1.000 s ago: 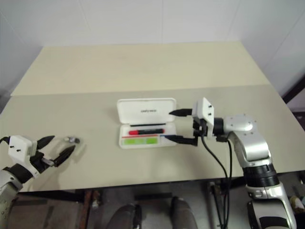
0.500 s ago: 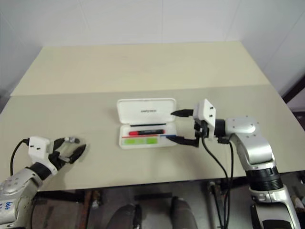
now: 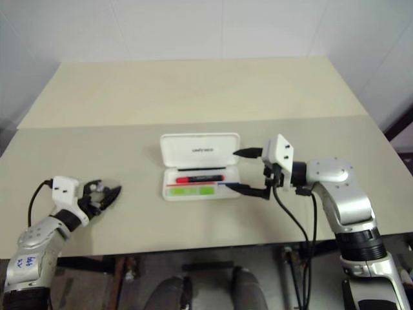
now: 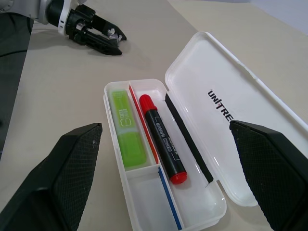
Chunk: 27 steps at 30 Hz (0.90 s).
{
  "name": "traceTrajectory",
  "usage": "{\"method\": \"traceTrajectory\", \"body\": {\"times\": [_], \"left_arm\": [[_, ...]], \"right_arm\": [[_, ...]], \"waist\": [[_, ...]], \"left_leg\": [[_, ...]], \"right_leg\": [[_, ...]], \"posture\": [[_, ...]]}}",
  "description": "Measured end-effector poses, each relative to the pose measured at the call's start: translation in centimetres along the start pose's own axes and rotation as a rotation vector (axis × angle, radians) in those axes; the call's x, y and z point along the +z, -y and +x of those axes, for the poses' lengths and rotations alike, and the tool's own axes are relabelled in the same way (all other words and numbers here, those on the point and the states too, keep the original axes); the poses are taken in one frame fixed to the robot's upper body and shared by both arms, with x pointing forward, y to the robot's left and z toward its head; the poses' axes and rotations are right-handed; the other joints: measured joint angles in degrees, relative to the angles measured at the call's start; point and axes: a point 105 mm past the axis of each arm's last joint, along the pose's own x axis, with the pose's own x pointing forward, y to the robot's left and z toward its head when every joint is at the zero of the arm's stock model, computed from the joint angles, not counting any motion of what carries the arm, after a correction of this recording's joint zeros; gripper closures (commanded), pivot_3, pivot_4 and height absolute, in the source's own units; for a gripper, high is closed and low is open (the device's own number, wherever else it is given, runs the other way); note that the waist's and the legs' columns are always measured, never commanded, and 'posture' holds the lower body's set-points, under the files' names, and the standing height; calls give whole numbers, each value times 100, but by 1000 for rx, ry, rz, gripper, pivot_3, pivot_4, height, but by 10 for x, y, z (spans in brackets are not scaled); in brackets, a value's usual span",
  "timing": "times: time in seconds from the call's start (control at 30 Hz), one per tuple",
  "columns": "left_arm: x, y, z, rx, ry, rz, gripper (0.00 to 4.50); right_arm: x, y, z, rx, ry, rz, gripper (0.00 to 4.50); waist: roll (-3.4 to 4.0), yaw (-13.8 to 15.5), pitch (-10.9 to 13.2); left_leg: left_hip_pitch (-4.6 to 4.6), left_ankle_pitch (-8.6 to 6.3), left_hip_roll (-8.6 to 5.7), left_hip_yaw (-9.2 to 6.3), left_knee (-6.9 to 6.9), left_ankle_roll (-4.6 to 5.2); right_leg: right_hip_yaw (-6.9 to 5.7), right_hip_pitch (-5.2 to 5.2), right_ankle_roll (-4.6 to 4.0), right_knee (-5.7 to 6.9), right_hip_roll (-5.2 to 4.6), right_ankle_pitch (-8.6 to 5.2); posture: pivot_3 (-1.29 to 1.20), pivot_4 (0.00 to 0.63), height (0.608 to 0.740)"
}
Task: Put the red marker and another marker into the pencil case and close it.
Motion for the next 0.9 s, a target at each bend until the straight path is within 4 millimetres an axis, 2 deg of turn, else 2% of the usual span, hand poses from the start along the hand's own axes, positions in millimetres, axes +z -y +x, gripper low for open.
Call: {"method": "traceTrajectory", "body": {"times": [0.07,0.13,0.4,0.53,0.7,0.9], "left_arm": [[1,0,2,-6,2,-1,2537],[1,0,3,-5,2,0,2882],[7,7,8,-67,13,5,2883],[38,29,11,-238,110,29,2883],[83,58,3,-502,202,86,2883],[97,88,-4,-783,170,94,2883]], "right_arm": [[0,1,-1,-6,-3,-1,0],[0,1,-1,-10,-6,-1,0],[-2,0,-3,-22,-15,-1,0],[-3,-1,-3,-27,-19,-6,0],[-8,-4,-4,-37,-29,7,0],[-14,-7,-8,-66,-40,25,0]], "waist": [[0,0,0],[0,-1,0],[0,59,0],[-2,115,0],[-1,105,0],[-1,111,0]], "left_leg": [[2,1,1,0,0,-1],[3,2,1,0,0,-2],[-2,2,0,1,0,-1],[-11,1,0,-1,0,-1],[-11,0,-4,1,-1,1],[-10,2,-11,2,3,-4]], "right_leg": [[0,0,0,3,0,0],[0,0,-1,4,0,0],[0,-2,0,-2,1,0],[-3,-4,-1,-8,2,0],[-1,-5,0,-8,4,0],[-1,-4,-4,-5,32,-2]], "posture": [[0,150,740],[0,150,740],[0,150,740],[0,150,740],[0,150,740],[0,150,740]]}}
